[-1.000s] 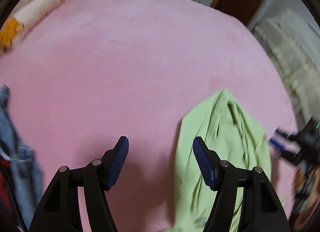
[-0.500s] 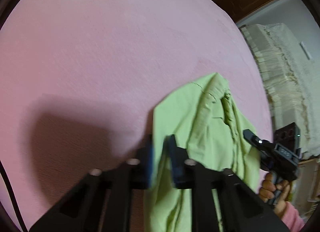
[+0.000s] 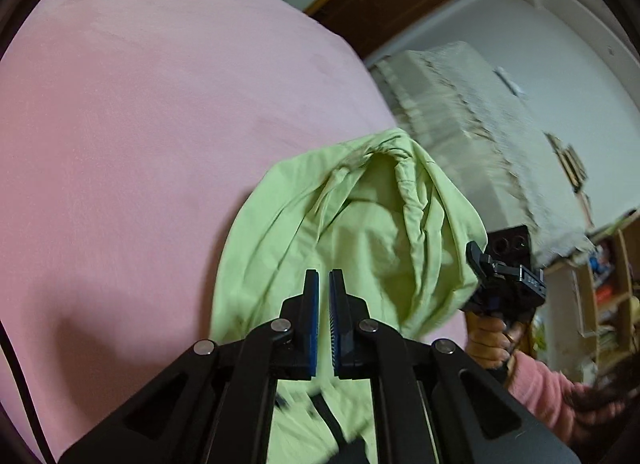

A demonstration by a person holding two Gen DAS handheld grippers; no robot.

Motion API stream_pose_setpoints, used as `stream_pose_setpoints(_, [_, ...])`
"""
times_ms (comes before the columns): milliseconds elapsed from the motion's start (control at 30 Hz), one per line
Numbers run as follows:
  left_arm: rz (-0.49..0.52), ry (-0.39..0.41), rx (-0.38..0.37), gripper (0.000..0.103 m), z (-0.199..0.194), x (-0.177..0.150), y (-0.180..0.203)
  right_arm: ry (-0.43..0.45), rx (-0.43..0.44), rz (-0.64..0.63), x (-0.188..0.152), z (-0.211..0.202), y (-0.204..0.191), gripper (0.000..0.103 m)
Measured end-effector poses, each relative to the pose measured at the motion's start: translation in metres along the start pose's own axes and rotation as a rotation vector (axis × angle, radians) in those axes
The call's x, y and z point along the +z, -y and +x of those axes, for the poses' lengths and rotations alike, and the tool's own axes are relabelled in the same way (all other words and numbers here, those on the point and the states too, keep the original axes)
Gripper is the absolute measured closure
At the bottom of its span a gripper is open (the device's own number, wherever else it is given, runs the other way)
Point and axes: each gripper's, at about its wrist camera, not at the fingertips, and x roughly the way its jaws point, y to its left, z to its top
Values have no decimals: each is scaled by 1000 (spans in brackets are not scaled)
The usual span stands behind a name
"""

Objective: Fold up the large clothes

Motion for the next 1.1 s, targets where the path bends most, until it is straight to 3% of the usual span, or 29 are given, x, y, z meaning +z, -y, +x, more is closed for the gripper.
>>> stream_pose_setpoints(167, [-24, -10, -47, 100, -22, -37, 17, -193, 62, -87, -47, -9, -38, 101])
stream_pose_setpoints(300, [-36, -12, -56, 100, -42, -63, 21, -391, 9, -180, -95, -1, -64, 101])
stream_pose_setpoints(400, [-24, -1, -48, 100, -63, -86, 29, -548, -74, -276, -137, 13, -77, 101])
stream_pose_setpoints(467, [-18, -1, -39, 100, -75, -103, 35, -669, -179, -375, -177, 22, -79, 100])
stream_pose_setpoints(600, [-4, -57, 73, 97, -91, -148, 53, -803, -466, -626, -251, 32, -70, 97])
stream_pose_setpoints(700, [28, -103, 138, 90, -94, -178, 71, -788, -618, -776, -286, 34, -68, 95])
stream_pose_setpoints(800, [-8, -134, 159, 86, -99, -214, 77, -703, -689, -871, -310, 27, -75, 95])
stream_pose_setpoints(933, [-126, -147, 147, 68, -99, -241, 68, -640, -709, -797, -319, 12, -78, 94])
stream_pose_setpoints(1000, [-161, -144, 163, 47, -105, -250, 62, -626, -719, -781, -313, 7, -80, 94])
stream_pose_setpoints(1100, [-154, -138, 206, 38, -115, -269, 62, -609, -720, -752, -304, -7, -88, 94])
